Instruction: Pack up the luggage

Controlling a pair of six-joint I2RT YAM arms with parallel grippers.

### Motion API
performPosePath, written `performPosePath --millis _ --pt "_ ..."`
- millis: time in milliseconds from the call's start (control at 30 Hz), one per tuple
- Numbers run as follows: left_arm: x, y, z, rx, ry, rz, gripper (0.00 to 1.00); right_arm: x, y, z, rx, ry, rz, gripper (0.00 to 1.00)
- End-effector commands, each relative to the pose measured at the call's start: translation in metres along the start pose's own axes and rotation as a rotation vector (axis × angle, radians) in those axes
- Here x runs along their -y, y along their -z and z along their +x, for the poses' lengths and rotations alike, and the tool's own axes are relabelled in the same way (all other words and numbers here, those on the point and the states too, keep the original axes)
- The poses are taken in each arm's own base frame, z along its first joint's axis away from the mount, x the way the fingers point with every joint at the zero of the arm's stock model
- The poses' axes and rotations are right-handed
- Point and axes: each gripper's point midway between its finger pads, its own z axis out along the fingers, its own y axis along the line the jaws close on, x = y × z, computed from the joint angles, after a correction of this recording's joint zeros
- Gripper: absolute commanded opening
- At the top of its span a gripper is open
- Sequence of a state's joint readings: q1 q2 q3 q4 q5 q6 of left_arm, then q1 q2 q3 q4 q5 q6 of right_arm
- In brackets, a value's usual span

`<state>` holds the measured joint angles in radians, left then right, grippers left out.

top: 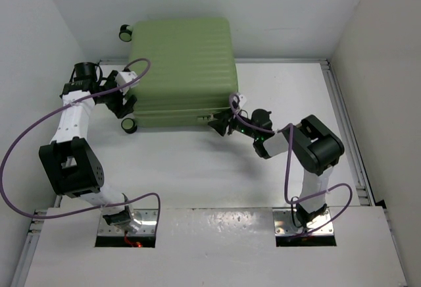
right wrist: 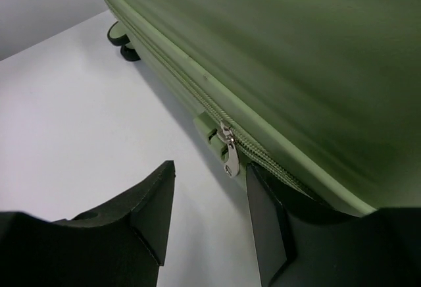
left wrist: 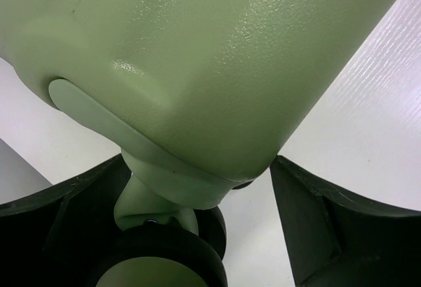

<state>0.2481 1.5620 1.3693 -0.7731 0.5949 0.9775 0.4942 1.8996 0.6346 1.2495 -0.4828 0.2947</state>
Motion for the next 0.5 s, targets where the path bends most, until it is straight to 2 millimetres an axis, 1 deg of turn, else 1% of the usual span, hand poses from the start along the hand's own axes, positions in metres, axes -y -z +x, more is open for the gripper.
performPosePath --millis 0,133,233,267,433,467 --pt "0.031 -0.008 -0.013 0.048 0.043 0.111 0.89 0.008 -0.010 -0.037 0.125 0.080 0.023 0.48" --pt "0.032 -0.011 -0.010 0.044 0.048 0.117 0.89 0.014 -0.014 -0.037 0.133 0.091 0.043 0.48" --pt "0.032 -0.011 -0.010 0.043 0.057 0.117 0.89 0.019 -0.021 -0.037 0.135 0.092 0.053 0.48" --pt "0.032 -0.011 -0.010 0.043 0.057 0.117 0.89 0.022 -0.022 -0.033 0.128 0.086 0.062 0.48" --pt "0.032 -0.013 -0.008 0.039 0.063 0.124 0.89 0.028 -0.031 -0.037 0.148 0.088 0.074 0.48" --pt "0.032 -0.013 -0.008 0.039 0.063 0.124 0.89 0.028 -0.032 -0.040 0.156 0.088 0.074 0.46"
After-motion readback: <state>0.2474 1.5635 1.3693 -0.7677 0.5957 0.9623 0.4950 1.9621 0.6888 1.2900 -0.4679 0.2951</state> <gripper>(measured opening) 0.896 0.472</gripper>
